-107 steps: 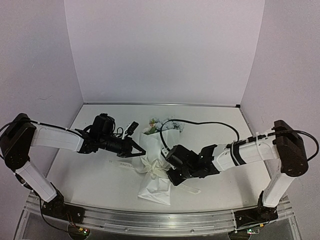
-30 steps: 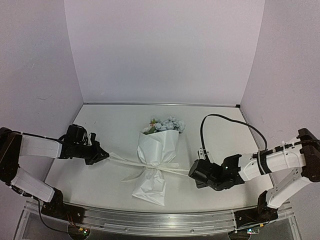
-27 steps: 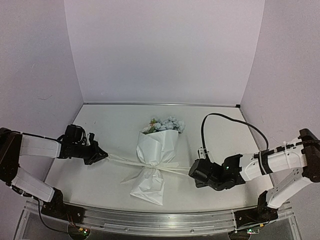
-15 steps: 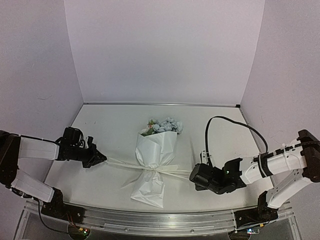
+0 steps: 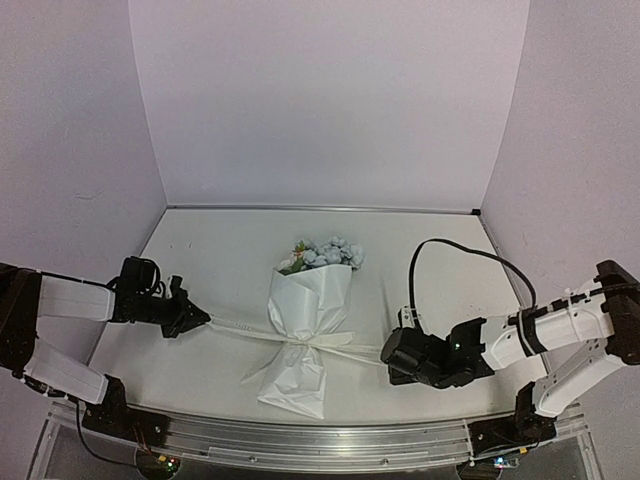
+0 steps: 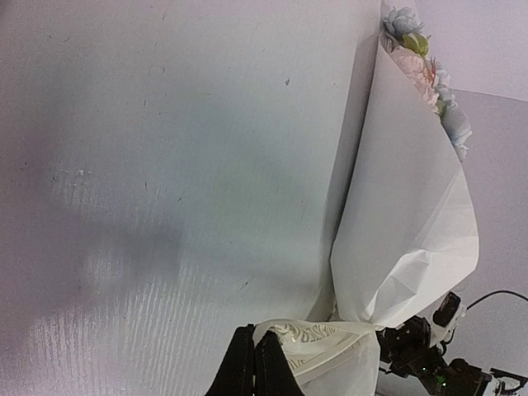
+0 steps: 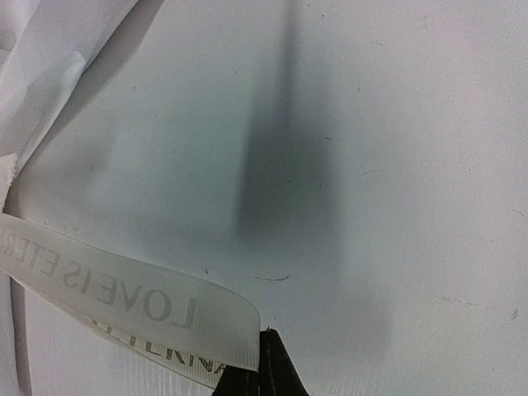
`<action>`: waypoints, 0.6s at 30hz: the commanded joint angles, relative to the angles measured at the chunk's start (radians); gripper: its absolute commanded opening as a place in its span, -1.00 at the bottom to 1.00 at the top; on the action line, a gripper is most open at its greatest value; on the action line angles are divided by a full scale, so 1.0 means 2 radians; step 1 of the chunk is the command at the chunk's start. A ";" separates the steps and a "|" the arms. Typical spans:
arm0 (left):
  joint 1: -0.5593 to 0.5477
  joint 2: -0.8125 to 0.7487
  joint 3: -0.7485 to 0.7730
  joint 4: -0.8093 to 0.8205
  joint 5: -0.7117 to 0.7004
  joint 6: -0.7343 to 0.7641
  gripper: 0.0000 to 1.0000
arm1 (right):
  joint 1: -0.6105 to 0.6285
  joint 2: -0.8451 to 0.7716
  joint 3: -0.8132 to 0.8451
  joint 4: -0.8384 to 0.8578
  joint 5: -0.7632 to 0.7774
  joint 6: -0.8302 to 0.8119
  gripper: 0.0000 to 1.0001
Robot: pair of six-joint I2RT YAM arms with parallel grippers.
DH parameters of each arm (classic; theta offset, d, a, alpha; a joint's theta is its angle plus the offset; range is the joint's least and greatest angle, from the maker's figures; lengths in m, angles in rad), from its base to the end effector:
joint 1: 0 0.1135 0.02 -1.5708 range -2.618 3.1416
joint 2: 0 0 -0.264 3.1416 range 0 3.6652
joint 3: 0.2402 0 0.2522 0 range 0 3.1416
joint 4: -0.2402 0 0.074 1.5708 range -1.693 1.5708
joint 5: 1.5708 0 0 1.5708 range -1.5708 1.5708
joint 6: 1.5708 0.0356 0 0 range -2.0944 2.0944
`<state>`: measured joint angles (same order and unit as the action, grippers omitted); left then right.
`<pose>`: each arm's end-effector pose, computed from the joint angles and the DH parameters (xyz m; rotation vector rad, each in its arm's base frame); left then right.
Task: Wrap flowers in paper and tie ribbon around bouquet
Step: Tie the half-tied ribbon around the folded bouquet, then place the ribbon at the center of the board.
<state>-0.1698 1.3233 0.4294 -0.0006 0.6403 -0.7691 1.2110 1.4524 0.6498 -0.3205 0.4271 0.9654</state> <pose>0.2130 -0.0581 0.1361 -0.4737 2.5514 -1.1722 0.1012 0.2271 0.1453 -0.1874 2.5464 0.2576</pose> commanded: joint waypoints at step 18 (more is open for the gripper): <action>-0.065 -0.052 0.086 -0.096 -0.090 0.096 0.38 | -0.014 0.009 0.039 -0.016 -0.194 -0.156 -0.10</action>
<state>-0.2932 1.3030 0.5505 -0.1314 0.5138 -0.6318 1.1851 1.5322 0.7033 -0.3796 0.1517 0.7259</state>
